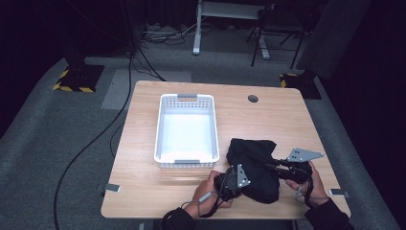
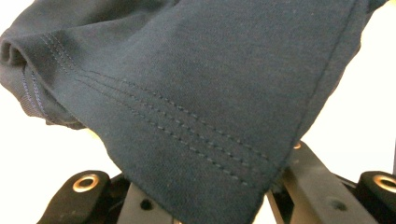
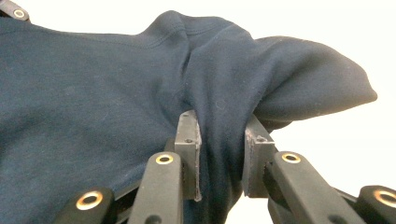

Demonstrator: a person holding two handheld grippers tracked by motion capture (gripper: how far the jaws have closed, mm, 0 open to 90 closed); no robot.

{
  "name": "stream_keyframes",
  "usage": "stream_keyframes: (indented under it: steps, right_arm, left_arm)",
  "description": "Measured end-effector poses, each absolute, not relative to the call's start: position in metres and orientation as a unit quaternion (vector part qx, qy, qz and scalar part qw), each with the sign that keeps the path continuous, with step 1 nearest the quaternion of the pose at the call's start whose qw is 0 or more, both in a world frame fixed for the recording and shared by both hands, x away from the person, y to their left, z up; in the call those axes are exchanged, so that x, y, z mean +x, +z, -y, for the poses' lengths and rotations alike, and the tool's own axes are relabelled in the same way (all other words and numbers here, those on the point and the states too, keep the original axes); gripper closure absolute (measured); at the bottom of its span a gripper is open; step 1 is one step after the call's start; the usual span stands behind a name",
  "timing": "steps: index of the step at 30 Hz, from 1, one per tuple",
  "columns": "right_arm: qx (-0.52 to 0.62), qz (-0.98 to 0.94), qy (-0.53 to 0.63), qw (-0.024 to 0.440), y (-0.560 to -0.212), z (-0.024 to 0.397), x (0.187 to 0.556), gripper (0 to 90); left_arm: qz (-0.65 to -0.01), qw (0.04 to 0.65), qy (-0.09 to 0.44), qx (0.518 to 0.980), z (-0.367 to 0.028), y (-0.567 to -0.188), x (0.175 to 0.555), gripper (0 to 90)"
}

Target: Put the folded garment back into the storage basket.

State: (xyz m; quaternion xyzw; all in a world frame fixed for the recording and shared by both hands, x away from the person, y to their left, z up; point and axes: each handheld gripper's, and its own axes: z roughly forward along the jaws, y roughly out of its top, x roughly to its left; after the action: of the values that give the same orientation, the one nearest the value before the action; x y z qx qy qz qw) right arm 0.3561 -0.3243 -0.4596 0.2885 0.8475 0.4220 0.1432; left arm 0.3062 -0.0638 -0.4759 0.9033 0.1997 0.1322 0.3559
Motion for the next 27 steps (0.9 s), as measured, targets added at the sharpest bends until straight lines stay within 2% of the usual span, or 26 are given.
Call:
stream_keyframes:
  steps: [27]
  right_arm:
    - [0.294,-0.834,0.434,0.173,-0.445,0.326,0.357,73.6]
  left_arm:
    - [-0.202,0.364,0.150,0.897,0.068,-0.461,0.316,72.9]
